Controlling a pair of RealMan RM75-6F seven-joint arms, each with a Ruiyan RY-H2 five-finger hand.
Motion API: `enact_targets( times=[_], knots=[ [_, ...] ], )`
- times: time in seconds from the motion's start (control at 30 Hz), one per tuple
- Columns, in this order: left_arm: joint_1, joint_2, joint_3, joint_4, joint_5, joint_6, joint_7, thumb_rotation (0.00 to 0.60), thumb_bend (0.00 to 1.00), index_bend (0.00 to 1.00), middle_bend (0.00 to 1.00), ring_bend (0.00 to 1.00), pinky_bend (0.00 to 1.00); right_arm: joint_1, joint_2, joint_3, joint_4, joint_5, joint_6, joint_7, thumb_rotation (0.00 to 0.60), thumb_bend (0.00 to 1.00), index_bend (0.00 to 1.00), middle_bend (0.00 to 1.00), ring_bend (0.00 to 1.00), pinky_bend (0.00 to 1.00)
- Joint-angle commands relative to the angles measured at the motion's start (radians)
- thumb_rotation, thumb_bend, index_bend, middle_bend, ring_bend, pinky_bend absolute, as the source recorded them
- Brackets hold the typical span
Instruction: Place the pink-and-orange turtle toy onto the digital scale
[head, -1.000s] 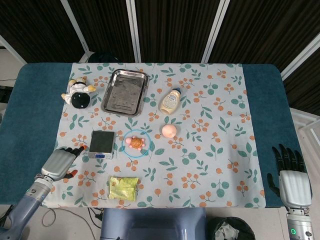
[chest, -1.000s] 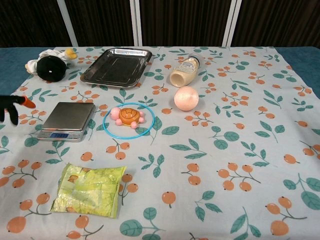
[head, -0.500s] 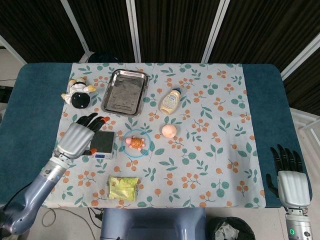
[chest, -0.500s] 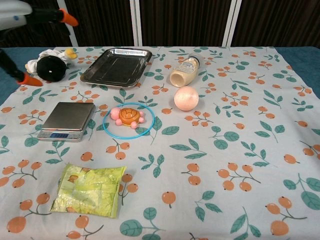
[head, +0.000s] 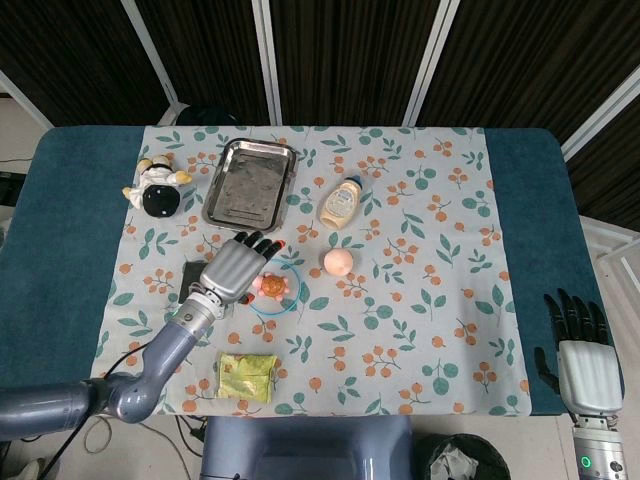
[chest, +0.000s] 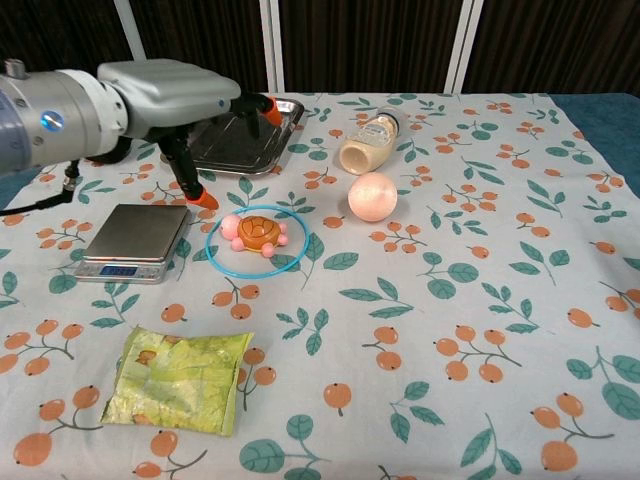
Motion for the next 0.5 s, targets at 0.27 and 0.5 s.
enact_targets(
  times=[0.27,0.5],
  knots=[
    [-0.086,-0.130,0.040,0.135,-0.098,0.011,0.086,0.600,0.08,0.21,0.30,0.19,0.25,0.000,0.006,0.002,-0.002,0.008,-0.005,0.013,0.600,0.50,0.01,0.00,0.01,0.00],
    [-0.114,-0.177,0.058,0.190,-0.118,0.020,0.110,0.600,0.10,0.23,0.32,0.20,0.25,-0.001,0.008,0.006,-0.001,0.013,-0.002,0.018,0.600,0.50,0.01,0.00,0.01,0.00]
  ],
)
